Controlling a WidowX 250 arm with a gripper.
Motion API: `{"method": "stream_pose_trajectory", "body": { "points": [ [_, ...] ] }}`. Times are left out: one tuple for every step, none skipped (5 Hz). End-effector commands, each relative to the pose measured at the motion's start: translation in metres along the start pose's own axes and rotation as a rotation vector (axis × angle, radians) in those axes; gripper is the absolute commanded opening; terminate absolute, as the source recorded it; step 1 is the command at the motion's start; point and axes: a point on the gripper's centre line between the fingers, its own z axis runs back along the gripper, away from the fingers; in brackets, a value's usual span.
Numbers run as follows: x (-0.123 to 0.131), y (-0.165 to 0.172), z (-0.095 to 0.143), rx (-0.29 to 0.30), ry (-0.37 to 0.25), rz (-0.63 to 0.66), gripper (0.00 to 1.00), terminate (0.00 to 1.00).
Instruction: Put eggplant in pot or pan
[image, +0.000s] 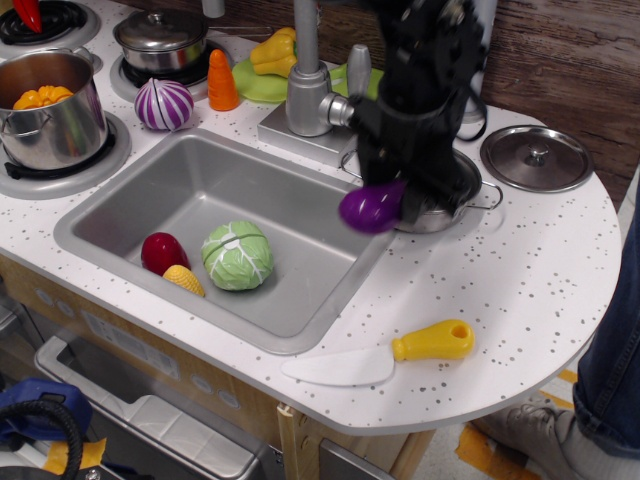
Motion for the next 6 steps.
{"method": "stream_pose_trajectory", "body": {
  "points": [
    [0.041, 0.03, -0.006, 0.015, -0.09, -0.044, 0.0, 0.0],
    [0.052, 0.039, -0.02, 0.018, -0.121, -0.077, 0.0, 0.0],
    [0.053, 0.042, -0.025, 0.02, -0.151, -0.097, 1.0, 0.0],
    [0.053, 0.042, -0.025, 0.02, -0.151, -0.097, 1.0, 0.0],
    [0.053, 0.042, -0.025, 0.02, -0.151, -0.097, 1.0, 0.0],
    [0.053, 0.042, -0.025, 0.02, -0.151, -0.097, 1.0, 1.0]
  ]
}}
